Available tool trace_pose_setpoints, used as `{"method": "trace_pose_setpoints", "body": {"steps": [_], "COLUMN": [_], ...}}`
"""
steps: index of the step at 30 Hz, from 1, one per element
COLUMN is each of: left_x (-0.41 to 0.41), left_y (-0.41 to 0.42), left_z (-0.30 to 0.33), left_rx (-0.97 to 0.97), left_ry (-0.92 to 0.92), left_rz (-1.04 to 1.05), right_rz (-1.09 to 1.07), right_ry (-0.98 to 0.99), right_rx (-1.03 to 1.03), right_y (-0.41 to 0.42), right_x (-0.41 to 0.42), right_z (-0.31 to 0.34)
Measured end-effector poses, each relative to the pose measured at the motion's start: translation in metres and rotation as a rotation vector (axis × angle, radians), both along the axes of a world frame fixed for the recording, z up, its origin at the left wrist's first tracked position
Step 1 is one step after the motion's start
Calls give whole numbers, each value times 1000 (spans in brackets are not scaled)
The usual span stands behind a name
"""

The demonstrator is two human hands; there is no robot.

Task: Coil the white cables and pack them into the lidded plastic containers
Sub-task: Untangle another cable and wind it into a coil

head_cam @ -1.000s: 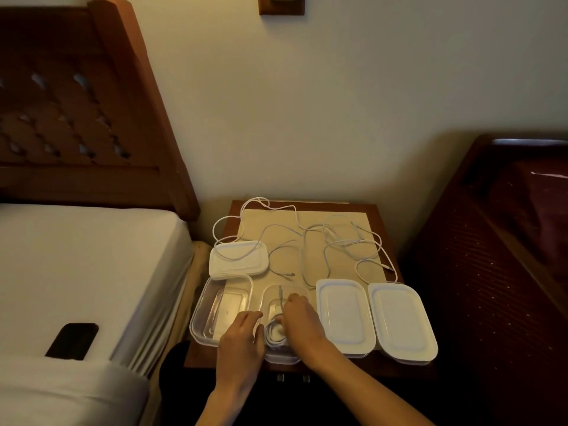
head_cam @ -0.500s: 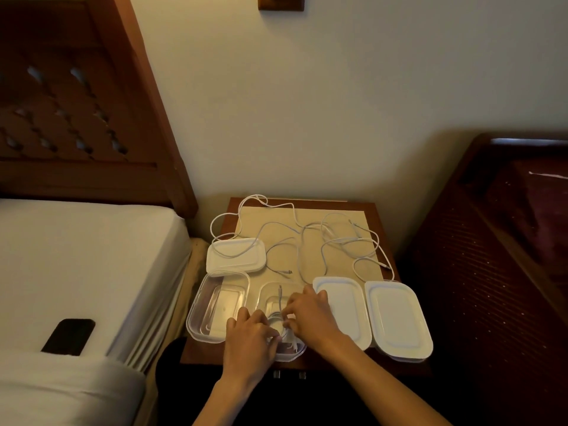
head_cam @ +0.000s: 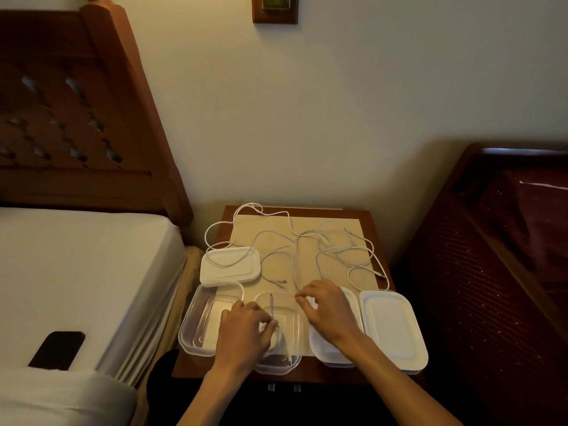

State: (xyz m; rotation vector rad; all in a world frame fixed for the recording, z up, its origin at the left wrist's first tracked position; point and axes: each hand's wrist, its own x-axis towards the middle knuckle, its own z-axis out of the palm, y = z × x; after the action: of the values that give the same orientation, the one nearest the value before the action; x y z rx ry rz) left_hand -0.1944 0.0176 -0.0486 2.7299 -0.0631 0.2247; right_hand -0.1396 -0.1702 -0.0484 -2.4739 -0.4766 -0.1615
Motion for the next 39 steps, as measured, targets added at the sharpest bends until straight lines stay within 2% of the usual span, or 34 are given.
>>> {"method": "trace_pose_setpoints", "body": {"steps": [4, 7, 9, 11, 14, 16, 21, 23, 24, 26, 28, 30, 35, 37, 39], "left_x": [40, 83, 108, 127, 145, 152, 166, 170, 173, 177, 184, 189, 201, 208, 214], "left_y": [-11, -24, -31, -38, -48, -55, -68, -70, -71, -72, -71, -71, -75, -75, -71], "left_z": [25, 38, 41, 38, 28, 20, 12, 18, 21, 34, 53, 81, 157, 177, 195], "left_rx": [-143, -191, -190, -158, -66, -73, -239, -286, -316, -393, -447, -510, -857, -840, -671], "left_ry": [-151, -155, -111, -51, 53, 94, 24, 35, 12, -106, -267, -334, -61, -61, -181], "left_rz": [-37, -52, -78, -136, -255, -298, -313, -359, -353, -264, -192, -205, -477, -532, -555], "right_rz": [-146, -323, -437, -472, -403, -359, -367, -319, -279, -219, -165, -91, 65, 89, 105], "right_ry": [-135, -233, -182, -36, 175, 210, 203, 319, 379, 440, 458, 422, 248, 193, 158], "right_rx": [131, 86, -28, -138, -232, -140, 401, 702, 802, 877, 917, 876, 671, 655, 642], "right_y": [-21, -31, -38, -48, -59, -66, -73, -70, -69, -66, -63, -61, -53, -54, -59], "right_x": [34, 59, 73, 85, 95, 103, 125, 131, 134, 140, 144, 147, 145, 145, 145], "right_z": [14, 26, 32, 35, 36, 34, 60, 84, 97, 120, 138, 152, 188, 200, 207]}}
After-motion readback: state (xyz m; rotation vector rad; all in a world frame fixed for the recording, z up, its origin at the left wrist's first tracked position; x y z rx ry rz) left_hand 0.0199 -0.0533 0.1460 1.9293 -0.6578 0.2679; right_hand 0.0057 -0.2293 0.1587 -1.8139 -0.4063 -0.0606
